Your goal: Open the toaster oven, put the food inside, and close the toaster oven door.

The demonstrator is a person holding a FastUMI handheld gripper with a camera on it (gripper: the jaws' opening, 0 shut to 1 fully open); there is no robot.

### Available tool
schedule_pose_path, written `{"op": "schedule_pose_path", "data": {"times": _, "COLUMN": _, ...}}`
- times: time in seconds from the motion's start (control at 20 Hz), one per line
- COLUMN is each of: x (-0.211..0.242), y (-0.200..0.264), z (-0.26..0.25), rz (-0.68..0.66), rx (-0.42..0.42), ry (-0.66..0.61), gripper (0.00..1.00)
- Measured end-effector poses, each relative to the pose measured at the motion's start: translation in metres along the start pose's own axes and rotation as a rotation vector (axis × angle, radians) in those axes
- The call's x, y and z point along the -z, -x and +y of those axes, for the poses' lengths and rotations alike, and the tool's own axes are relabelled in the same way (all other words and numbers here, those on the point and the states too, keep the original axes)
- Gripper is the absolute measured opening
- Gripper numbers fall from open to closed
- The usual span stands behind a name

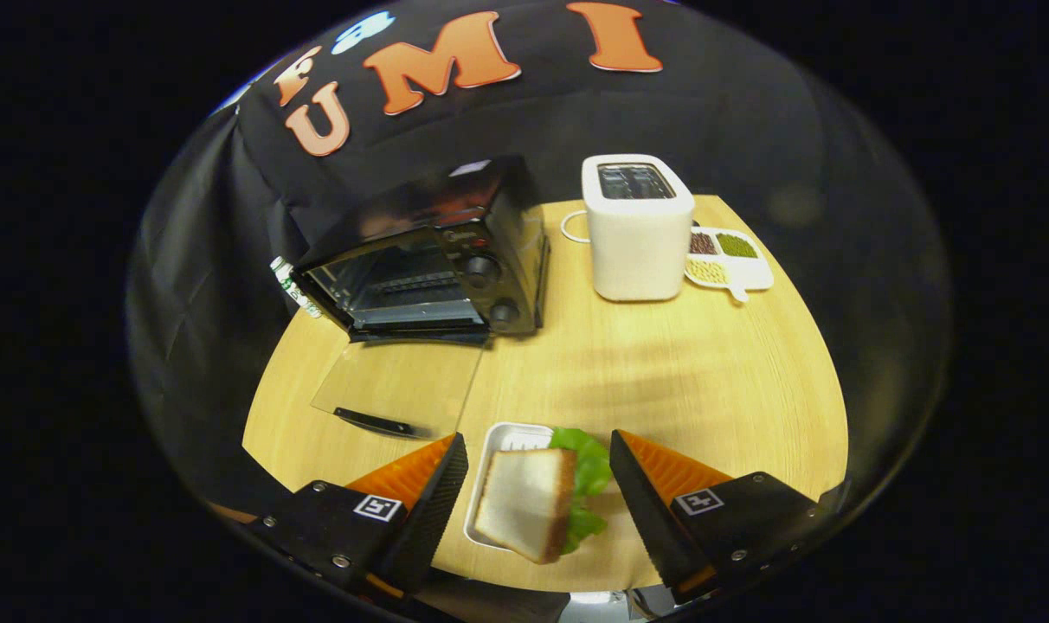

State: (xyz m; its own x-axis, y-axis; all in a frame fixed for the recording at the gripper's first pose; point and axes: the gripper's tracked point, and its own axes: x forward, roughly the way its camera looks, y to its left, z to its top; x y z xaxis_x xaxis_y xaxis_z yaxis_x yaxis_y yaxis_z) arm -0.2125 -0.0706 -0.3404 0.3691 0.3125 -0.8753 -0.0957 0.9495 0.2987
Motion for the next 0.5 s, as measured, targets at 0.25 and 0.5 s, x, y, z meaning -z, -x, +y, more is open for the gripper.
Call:
{"op": "schedule_pose_path", "data": {"times": 0.25, "x": 0.047, "y": -0.022, "z": -0.017, "rz": 0.183, "rx": -0.135, "ry": -0.155, "gripper": 0.97}}
{"op": "schedule_pose_path", "data": {"times": 0.5, "x": 0.068, "y": -0.040, "z": -0.003, "rz": 0.300, "rx": -0.277, "ry": -0.302, "gripper": 0.82}}
